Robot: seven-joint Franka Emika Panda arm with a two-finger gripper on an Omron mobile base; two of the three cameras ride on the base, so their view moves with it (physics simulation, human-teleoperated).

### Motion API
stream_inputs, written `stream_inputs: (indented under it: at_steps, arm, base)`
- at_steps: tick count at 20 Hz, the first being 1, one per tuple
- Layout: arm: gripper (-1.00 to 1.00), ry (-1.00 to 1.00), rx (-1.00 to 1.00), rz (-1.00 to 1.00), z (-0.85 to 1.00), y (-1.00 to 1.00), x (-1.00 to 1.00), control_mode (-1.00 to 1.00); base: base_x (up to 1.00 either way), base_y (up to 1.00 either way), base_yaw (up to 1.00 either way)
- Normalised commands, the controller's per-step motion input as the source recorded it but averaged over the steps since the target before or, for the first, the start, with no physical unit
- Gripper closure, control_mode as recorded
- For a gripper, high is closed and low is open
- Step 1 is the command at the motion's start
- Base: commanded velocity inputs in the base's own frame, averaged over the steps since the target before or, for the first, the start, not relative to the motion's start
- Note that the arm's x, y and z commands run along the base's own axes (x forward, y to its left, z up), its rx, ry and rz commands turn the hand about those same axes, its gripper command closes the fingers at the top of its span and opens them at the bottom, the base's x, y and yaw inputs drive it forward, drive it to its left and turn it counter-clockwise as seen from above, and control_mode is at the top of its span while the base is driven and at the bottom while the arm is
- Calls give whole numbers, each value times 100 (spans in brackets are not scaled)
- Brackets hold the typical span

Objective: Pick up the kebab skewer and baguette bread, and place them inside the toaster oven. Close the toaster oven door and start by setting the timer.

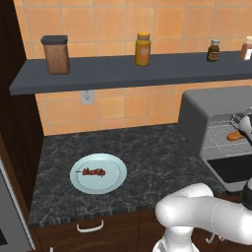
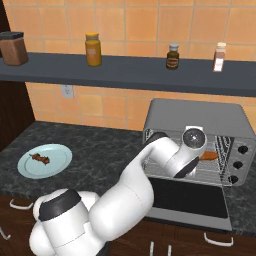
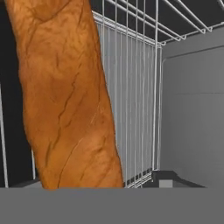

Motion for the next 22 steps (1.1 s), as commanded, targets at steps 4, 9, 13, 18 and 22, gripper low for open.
stream_inputs:
  at_steps: [4, 9, 13, 18, 22]
  arm:
    - [-100, 1, 0, 0, 8, -7, 4, -100]
    - [-100, 9, 0, -1, 22, -11, -6, -100]
    - [-100, -2, 0, 1, 19, -21, -11, -100]
    - [-100, 9, 0, 7, 0, 10, 2, -100]
    - [-100, 11, 0, 3, 1, 6, 20, -100]
  base:
    - [0, 0, 0]
    - [0, 0, 0]
    - [0, 0, 0]
    - [0, 0, 0]
    - [0, 0, 0]
